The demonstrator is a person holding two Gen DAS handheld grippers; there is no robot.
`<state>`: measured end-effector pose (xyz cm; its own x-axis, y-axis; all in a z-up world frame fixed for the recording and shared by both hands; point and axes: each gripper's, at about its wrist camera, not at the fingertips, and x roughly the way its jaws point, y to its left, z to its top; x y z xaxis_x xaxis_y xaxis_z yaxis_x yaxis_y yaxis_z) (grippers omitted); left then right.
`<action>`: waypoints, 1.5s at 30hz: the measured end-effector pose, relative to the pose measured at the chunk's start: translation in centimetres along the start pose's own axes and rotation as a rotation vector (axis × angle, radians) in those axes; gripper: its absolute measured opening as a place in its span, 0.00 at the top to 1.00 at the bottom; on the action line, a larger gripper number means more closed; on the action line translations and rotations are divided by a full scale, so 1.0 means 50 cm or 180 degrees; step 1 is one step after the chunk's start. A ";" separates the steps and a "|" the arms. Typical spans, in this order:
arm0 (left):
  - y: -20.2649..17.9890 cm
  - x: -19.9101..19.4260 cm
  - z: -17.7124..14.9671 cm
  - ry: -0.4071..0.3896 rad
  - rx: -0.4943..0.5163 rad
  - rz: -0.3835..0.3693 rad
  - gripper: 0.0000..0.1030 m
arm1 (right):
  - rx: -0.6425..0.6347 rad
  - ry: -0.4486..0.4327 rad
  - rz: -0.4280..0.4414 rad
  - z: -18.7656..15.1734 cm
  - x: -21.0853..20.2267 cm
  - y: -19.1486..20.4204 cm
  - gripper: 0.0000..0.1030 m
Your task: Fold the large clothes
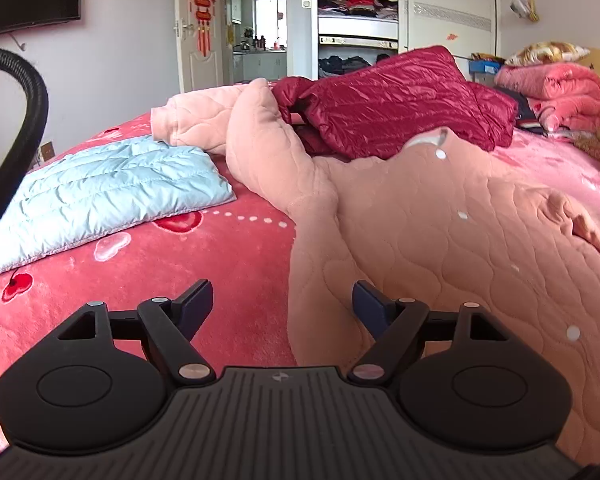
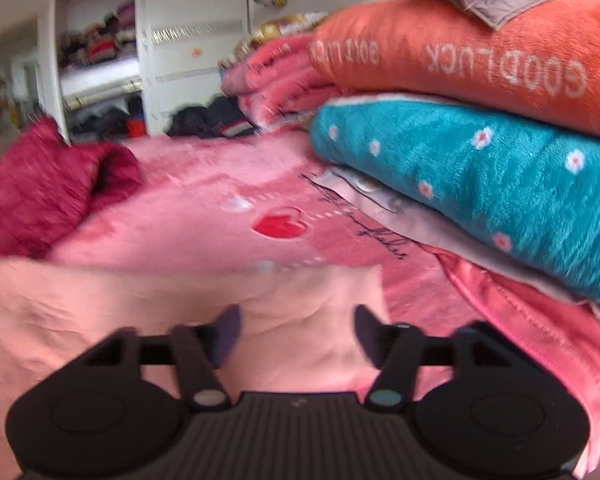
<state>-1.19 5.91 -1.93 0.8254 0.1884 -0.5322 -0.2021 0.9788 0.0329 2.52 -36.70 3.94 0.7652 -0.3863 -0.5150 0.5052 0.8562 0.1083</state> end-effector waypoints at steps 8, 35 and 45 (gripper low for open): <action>0.047 0.012 0.003 0.0322 -0.0559 -0.0234 0.06 | 0.0344 0.0846 0.1241 -0.120 -0.056 0.011 0.06; 0.093 0.045 -0.018 0.0880 -0.0989 -0.0798 0.10 | 0.0798 0.1269 0.1373 -0.215 -0.158 0.083 0.94; 0.056 0.022 -0.032 0.0864 -0.0543 -0.1119 0.78 | 0.0793 0.0927 0.1539 -0.178 -0.300 0.112 0.95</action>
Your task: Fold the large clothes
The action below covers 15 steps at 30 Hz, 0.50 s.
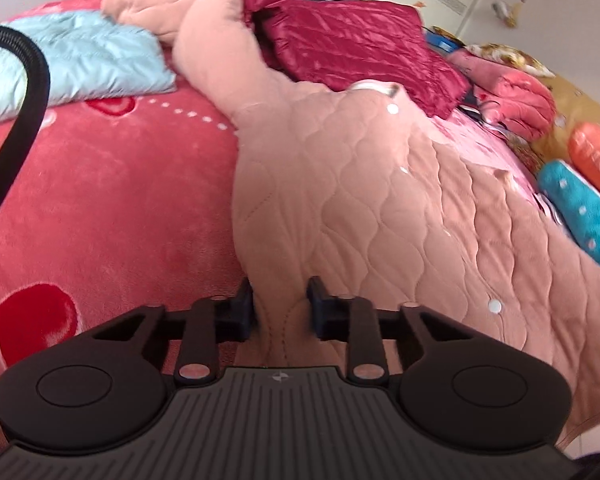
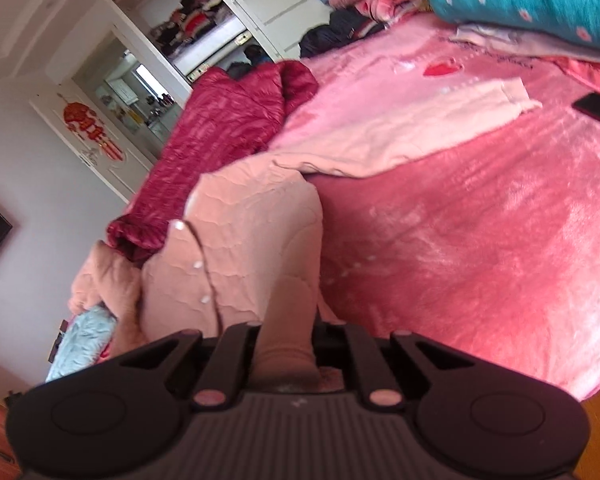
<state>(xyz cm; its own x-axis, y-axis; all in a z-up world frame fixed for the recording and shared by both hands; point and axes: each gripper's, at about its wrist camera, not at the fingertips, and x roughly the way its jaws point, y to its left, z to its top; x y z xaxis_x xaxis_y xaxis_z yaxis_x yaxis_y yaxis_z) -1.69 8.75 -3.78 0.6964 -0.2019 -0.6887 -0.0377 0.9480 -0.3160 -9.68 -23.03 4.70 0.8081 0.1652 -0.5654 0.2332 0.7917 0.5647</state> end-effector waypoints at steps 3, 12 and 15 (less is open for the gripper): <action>0.002 -0.016 0.001 -0.0033 0.0080 -0.0035 0.86 | -0.0038 -0.0039 -0.0027 -0.007 -0.025 0.010 0.95; 0.038 -0.074 0.010 0.0000 0.0073 -0.0198 0.91 | 0.0080 0.0081 -0.0094 -0.061 -0.101 -0.005 0.95; 0.050 -0.099 0.004 0.0017 0.0122 -0.0203 0.90 | 0.0159 0.0130 -0.0119 -0.081 -0.122 -0.016 0.95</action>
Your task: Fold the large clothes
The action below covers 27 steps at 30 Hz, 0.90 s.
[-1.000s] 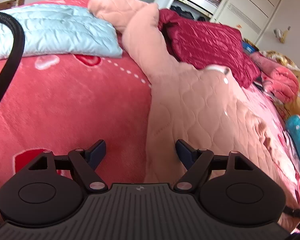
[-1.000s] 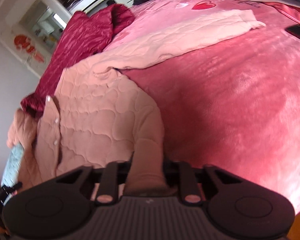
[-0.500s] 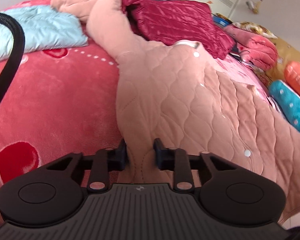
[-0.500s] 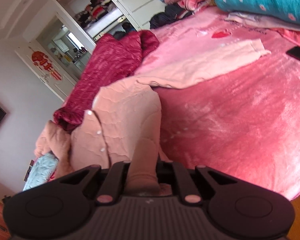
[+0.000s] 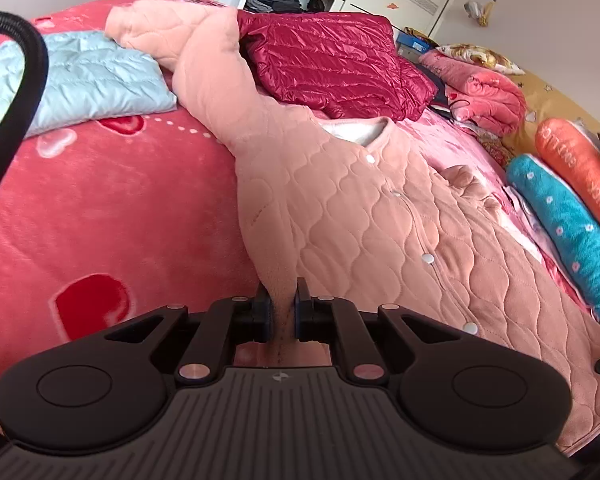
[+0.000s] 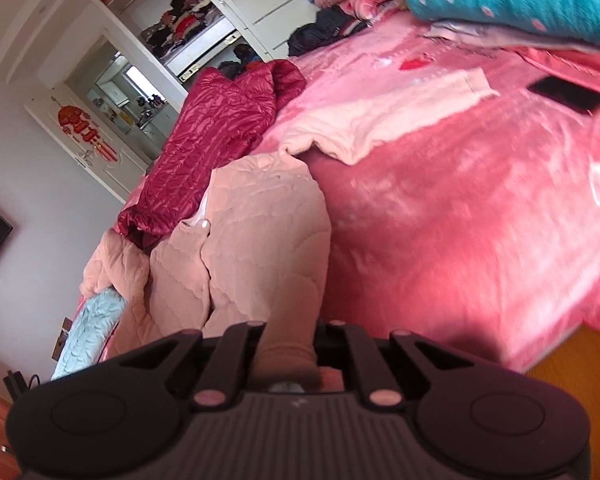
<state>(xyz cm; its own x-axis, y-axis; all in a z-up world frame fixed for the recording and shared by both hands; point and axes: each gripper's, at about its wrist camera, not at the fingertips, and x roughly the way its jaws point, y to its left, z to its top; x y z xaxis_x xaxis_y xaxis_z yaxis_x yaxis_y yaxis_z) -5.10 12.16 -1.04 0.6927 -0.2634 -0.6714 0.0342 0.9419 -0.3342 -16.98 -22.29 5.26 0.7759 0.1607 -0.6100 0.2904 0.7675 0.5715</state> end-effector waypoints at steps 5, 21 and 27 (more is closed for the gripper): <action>0.014 0.001 -0.016 0.0183 0.0114 0.0174 0.88 | 0.0051 0.0206 -0.0096 -0.010 0.001 -0.010 0.93; -0.015 -0.087 0.066 -0.0495 0.0291 0.0329 0.48 | -0.0392 -0.0505 -0.0406 0.034 -0.051 0.049 0.24; -0.040 -0.042 0.146 -0.0653 0.0415 0.0429 0.38 | -0.0547 -0.0568 -0.0097 0.066 0.037 0.129 0.12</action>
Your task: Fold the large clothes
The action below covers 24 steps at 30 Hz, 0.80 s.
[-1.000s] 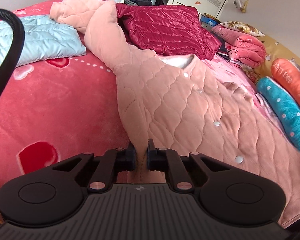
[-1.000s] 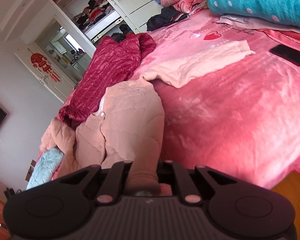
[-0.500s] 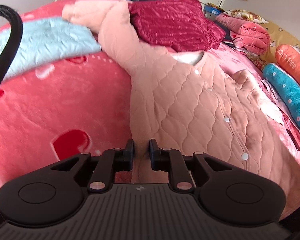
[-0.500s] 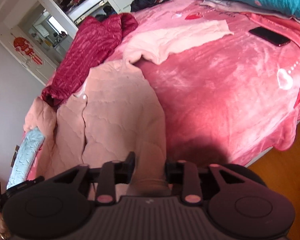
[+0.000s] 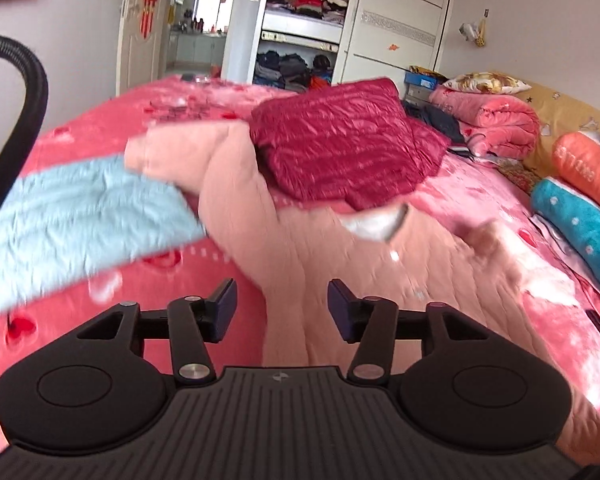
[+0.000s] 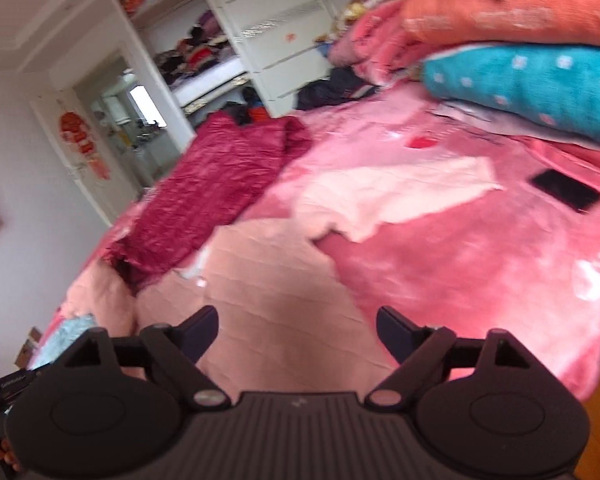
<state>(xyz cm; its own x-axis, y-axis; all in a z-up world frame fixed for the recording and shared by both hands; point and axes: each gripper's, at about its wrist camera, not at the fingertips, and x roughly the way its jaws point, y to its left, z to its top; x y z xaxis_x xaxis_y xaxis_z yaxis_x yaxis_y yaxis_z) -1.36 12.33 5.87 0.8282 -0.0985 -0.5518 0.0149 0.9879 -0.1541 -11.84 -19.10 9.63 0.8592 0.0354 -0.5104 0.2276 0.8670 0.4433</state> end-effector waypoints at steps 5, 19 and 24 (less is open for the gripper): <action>0.019 0.072 0.094 -0.0124 -0.0170 0.0127 0.30 | -0.0039 0.0070 0.0257 -0.003 0.128 0.058 0.09; 0.174 0.328 0.301 0.0174 -0.1599 0.0166 0.24 | -0.0493 0.0285 0.0511 -0.049 0.413 0.085 0.10; 0.187 0.415 0.344 0.0345 -0.1827 0.0175 0.18 | -0.0603 0.0372 0.0616 -0.039 0.461 0.085 0.10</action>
<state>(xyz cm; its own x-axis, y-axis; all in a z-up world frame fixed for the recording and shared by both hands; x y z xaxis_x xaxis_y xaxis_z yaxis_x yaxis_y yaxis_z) 25.61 21.57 7.09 0.7568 -0.0905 -0.6474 -0.3573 0.7721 -0.5256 8.04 -13.63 -1.66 0.8172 0.2566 -0.5161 -0.0344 0.9156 0.4007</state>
